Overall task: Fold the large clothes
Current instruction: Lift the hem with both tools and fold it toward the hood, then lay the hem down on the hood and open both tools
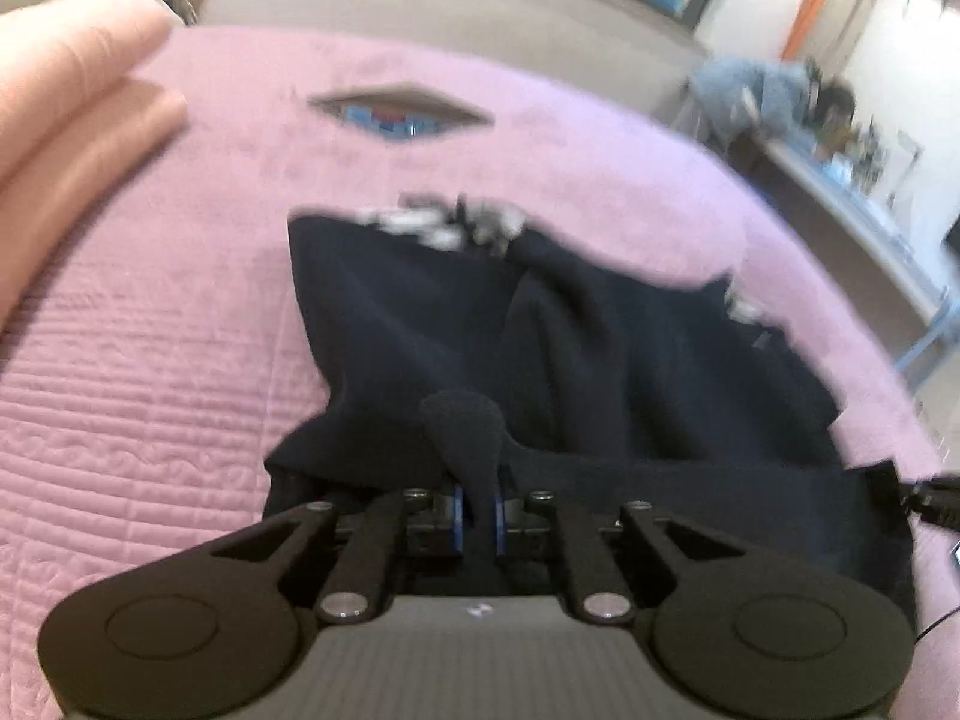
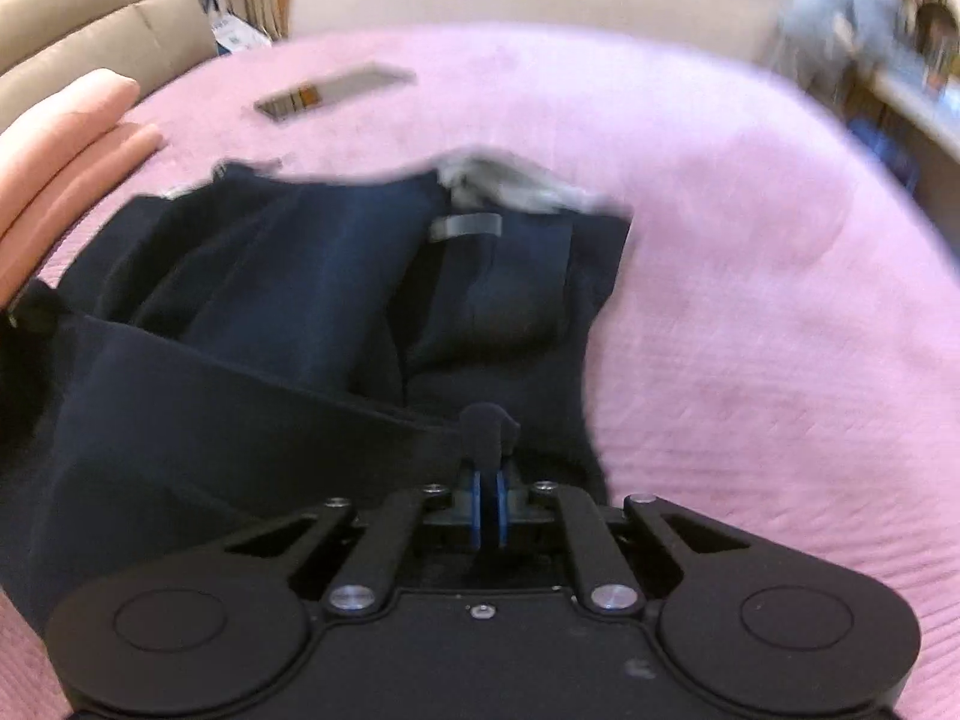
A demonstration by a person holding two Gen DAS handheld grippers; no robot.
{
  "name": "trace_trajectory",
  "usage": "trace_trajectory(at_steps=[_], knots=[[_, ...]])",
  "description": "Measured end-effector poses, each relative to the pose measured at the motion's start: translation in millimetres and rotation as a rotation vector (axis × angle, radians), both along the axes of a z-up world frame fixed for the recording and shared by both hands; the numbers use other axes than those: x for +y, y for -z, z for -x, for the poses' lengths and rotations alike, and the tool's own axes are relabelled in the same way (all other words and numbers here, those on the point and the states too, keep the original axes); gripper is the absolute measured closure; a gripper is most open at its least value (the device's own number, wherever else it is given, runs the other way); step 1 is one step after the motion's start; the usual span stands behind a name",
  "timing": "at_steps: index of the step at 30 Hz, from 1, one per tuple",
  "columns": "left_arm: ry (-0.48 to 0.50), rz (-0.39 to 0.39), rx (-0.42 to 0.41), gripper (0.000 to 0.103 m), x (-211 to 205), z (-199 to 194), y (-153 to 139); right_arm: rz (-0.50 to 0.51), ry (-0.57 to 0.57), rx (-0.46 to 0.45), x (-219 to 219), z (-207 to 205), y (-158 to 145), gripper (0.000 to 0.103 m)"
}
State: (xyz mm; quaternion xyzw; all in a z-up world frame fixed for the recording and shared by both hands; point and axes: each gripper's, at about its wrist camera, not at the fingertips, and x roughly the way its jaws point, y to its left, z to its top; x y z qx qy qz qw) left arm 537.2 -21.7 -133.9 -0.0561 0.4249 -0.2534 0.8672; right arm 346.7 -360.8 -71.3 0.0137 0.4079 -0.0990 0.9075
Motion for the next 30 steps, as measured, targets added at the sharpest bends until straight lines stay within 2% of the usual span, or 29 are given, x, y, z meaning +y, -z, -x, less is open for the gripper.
trace_trajectory(at_steps=[4,8,12,15,18,21,23,25,28,30], knots=[[-0.039,0.09,-0.069,0.093,13.7,8.7,-48.2,0.16,-0.013,-0.104,17.3,8.9,-45.4,0.097],[-0.058,0.148,-0.151,0.093,15.1,-1.0,-84.4,0.216,-0.002,-0.214,14.4,-6.4,-77.5,0.098],[-0.061,0.16,-0.267,0.093,-0.1,-39.0,-109.8,0.266,0.008,-0.317,-1.8,-60.5,-92.5,0.098],[-0.083,0.142,-0.312,0.093,-19.9,-87.8,-110.7,0.255,0.041,-0.362,-19.2,-116.0,-86.6,0.098],[-0.1,0.041,-0.317,0.093,-48.3,-133.6,-90.6,0.232,0.064,-0.309,-33.1,-176.9,-58.7,0.098],[-0.096,-0.05,-0.241,0.093,-72.5,-169.6,-48.7,0.173,0.068,-0.18,-43.8,-221.8,-14.3,0.097],[-0.111,-0.155,-0.18,0.092,-86.1,-186.2,-12.8,0.166,0.075,-0.09,-46.7,-241.0,16.2,0.097],[-0.111,-0.191,-0.123,0.091,-93.3,-198.5,18.0,0.17,0.094,-0.024,-48.1,-252.3,42.6,0.097],[-0.112,-0.227,-0.124,0.083,-97.0,-202.2,41.1,0.183,0.109,0.033,-47.5,-256.9,70.2,0.092],[-0.122,-0.24,-0.148,0.071,-96.8,-199.8,45.1,0.203,0.104,0.054,-45.2,-257.9,79.1,0.088]])
